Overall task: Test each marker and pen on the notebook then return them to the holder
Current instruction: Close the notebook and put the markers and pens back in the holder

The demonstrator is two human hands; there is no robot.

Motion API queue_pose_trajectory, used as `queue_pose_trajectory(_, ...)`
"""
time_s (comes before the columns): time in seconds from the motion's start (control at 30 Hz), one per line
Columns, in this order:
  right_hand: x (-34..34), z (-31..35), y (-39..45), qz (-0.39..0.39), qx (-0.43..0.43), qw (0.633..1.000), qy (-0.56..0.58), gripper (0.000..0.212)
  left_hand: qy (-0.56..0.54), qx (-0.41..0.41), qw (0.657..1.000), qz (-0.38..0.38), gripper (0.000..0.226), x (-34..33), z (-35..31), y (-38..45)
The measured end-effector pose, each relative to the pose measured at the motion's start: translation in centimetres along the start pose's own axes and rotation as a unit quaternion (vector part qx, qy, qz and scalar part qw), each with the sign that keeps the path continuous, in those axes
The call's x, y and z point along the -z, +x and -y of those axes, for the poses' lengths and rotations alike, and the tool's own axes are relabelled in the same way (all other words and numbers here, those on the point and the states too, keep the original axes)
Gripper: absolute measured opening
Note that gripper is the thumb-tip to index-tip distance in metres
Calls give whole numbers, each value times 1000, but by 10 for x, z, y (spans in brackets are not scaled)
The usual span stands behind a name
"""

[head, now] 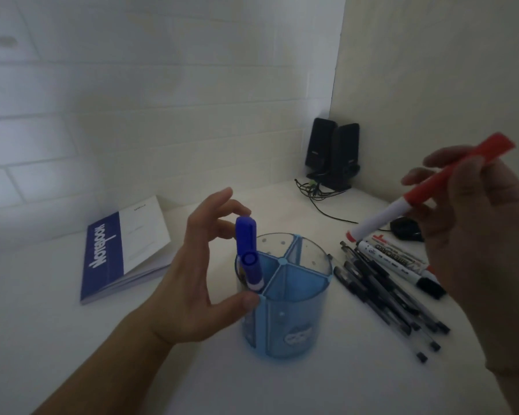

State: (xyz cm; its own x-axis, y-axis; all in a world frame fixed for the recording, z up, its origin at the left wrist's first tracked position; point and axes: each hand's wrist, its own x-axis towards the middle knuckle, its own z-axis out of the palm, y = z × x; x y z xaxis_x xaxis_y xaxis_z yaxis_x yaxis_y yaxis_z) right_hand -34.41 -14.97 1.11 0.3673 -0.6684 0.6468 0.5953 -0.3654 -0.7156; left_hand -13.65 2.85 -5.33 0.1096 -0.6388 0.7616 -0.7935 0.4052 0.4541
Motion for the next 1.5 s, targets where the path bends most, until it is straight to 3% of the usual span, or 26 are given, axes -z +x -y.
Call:
queue_pose_trajectory(0.23,-32,0,-28,84,82,993,24,34,27,-14,1000,1,87,-6,-11,3)
queue_pose_trajectory(0.47,-53,-7,-49,173,53,983,32,27,50,-43,998,-10,79,-7,-14,5)
queue_pose_trajectory(0.53,-52,-9,-51,200,55,978,-36,11,60,-48,997,-16,77,-7,-14,5)
queue_pose_trajectory(0.6,-51,-9,-50,214,92,959,-160,16,63,-56,996,-24,78,-7,-13,5)
queue_pose_trajectory(0.67,-46,-7,-41,191,130,947,-223,24,58,-62,996,-31,79,-7,-14,5)
queue_pose_trajectory(0.77,-17,-4,-13,46,112,955,-270,16,66,-68,995,-37,79,-8,-15,6)
queue_pose_trajectory(0.83,15,-11,10,-5,27,911,-412,7,78,-76,993,-42,75,-9,-15,6)
queue_pose_trajectory(0.9,58,-27,25,26,-116,793,-597,11,87,-78,992,-43,73,-11,-16,6)
queue_pose_trajectory(0.97,89,-40,30,97,-253,677,-685,9,86,-72,993,-40,72,-11,-17,6)
queue_pose_trajectory(1.0,97,-44,30,134,-300,636,-698,6,85,-68,993,-39,71,-10,-17,5)
queue_pose_trajectory(1.1,104,-46,29,173,-335,593,-712,10,82,-61,994,-36,69,-11,-19,5)
queue_pose_trajectory(1.17,100,-45,29,212,-310,535,-757,18,82,-58,994,-41,70,-11,-20,5)
queue_pose_trajectory(1.3,94,-41,27,194,-339,542,-744,28,104,-76,990,-50,76,-13,-22,6)
queue_pose_trajectory(1.5,98,-49,24,166,-323,594,-718,33,131,-73,987,-56,82,-17,-24,4)
